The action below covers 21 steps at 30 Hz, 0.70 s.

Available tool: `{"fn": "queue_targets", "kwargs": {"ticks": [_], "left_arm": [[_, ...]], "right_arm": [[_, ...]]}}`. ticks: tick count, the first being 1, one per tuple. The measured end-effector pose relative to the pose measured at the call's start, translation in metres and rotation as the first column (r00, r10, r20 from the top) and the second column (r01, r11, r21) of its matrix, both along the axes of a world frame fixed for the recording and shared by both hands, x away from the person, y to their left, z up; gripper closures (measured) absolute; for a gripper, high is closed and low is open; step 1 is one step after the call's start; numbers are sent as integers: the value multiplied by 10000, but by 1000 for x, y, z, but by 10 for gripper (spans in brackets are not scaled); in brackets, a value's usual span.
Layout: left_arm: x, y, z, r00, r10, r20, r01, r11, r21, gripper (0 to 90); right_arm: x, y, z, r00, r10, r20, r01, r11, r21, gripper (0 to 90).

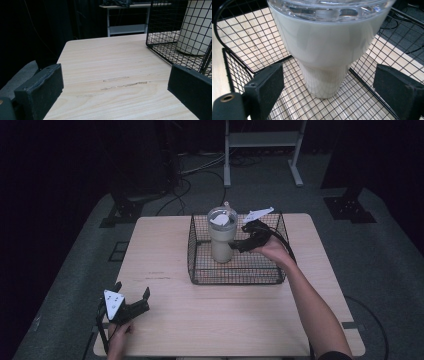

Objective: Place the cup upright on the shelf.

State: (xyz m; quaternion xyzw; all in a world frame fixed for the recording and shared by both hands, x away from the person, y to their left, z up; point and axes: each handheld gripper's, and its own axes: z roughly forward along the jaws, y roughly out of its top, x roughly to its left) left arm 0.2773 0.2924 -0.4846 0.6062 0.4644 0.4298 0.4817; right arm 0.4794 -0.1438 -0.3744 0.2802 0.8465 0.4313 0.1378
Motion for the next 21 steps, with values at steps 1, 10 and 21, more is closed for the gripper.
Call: {"fn": "queue_targets", "kwargs": {"ticks": [1, 10, 21], "left_arm": [[0, 0, 0, 10000, -1, 7, 1, 10000, 1, 0], [0, 0, 0, 10000, 1, -19, -1, 10000, 11, 0], [0, 0, 0, 10000, 9, -20, -9, 10000, 18, 0]], "right_arm": [[-1, -1, 1, 10000, -78, -46, 78, 10000, 33, 92], [-11, -10, 5, 9987, -494, -151, 497, 9986, 162, 91], [-30, -18, 9, 9978, -662, -80, 663, 9977, 163, 91]]}}
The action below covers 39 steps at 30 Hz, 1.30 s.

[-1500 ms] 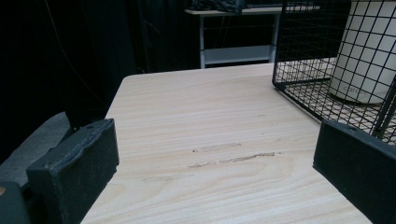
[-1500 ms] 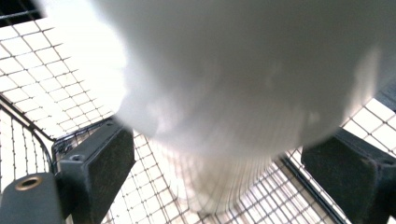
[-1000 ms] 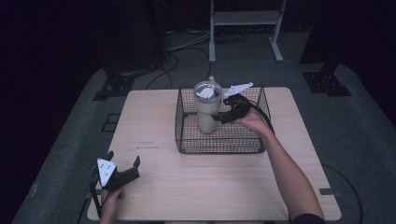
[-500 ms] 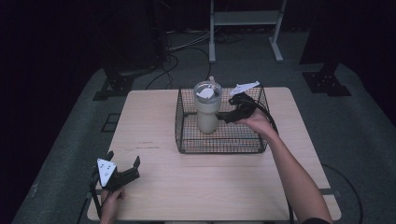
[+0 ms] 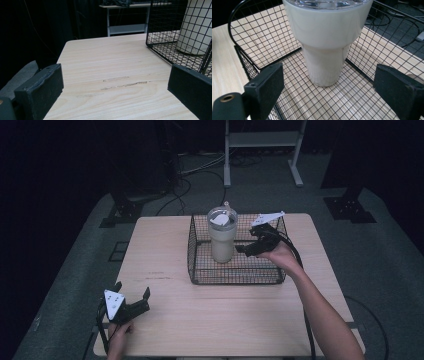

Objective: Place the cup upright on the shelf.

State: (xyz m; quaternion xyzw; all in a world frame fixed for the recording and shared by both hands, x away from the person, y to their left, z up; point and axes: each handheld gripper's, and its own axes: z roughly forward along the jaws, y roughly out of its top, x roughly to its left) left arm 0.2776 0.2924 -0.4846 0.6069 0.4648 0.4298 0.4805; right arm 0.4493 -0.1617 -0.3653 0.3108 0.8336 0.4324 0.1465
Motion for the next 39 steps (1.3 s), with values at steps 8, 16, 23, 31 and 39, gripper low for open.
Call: {"fn": "queue_targets", "kwargs": {"ticks": [8, 16, 23, 31, 39], "left_arm": [[0, 0, 0, 10000, 16, 12, -16, 10000, 12, 0], [0, 0, 0, 10000, 13, -1, -13, 10000, 19, 0], [0, 0, 0, 10000, 23, 5, -23, 10000, 26, 0], [0, -1, 0, 10000, 21, 4, -21, 10000, 24, 0], [0, -1, 0, 10000, 19, 11, -19, 10000, 65, 0]], "right_arm": [[-10, -9, 2, 10000, -76, -30, 76, 9999, 147, 92], [-20, -19, 5, 9998, -164, 91, 162, 9997, 196, 92], [-28, -27, 8, 9998, -152, 142, 150, 9997, 192, 91], [-39, -30, 14, 9995, -84, 298, 77, 9997, 251, 91], [-51, -33, 12, 9993, 65, 367, -75, 9996, 278, 91]]}}
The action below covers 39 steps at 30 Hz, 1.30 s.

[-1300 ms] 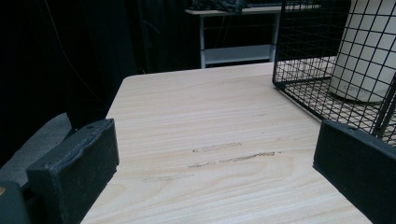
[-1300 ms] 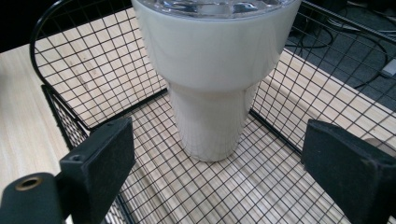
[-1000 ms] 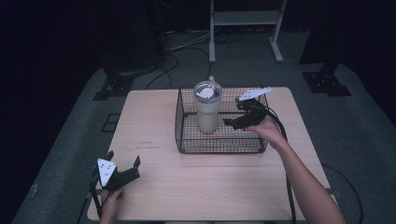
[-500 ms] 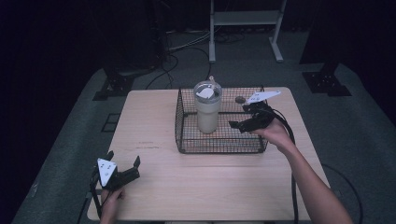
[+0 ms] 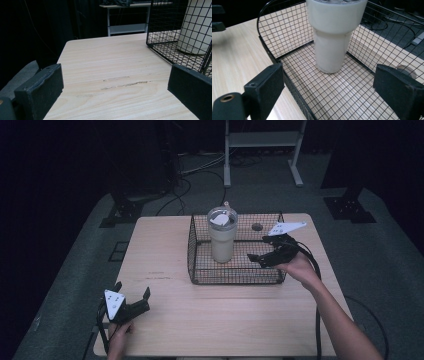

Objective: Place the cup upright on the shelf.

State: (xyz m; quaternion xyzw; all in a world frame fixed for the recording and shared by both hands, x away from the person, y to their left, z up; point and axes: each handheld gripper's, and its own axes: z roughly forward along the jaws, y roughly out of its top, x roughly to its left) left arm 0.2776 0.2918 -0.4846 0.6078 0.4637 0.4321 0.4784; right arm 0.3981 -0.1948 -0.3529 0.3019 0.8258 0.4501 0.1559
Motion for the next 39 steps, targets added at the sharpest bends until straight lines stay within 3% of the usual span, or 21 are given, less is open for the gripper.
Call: {"fn": "queue_targets", "kwargs": {"ticks": [13, 39], "left_arm": [[0, -1, 0, 10000, 21, 8, -21, 10000, -53, 0], [0, -1, 0, 10000, 31, -18, -31, 10000, -10, 0]], "right_arm": [[-23, -3, -3, 9991, 419, 77, -419, 9991, -14, 91], [-60, -31, -23, 9999, 161, 27, -162, 9992, 373, 91]]}}
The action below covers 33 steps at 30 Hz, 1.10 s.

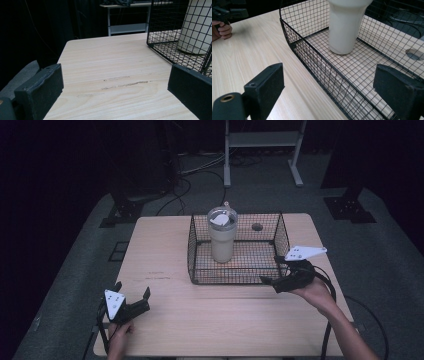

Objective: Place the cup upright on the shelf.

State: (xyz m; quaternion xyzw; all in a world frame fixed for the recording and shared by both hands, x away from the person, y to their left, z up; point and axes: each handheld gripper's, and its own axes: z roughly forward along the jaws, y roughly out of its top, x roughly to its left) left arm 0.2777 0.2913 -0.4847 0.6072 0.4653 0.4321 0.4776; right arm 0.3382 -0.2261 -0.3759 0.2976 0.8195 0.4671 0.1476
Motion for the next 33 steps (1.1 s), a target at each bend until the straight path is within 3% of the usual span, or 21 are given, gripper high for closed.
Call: {"fn": "queue_targets", "kwargs": {"ticks": [23, 33], "left_arm": [[0, 0, 0, 10000, 11, -20, -11, 10000, 29, 0], [0, -1, 0, 10000, 3, -15, -3, 9999, 101, 0]], "right_arm": [[-21, -27, -24, 9982, -541, -241, 546, 9983, 212, 92], [-28, -34, -28, 9971, -736, -215, 747, 9958, 538, 91]]}}
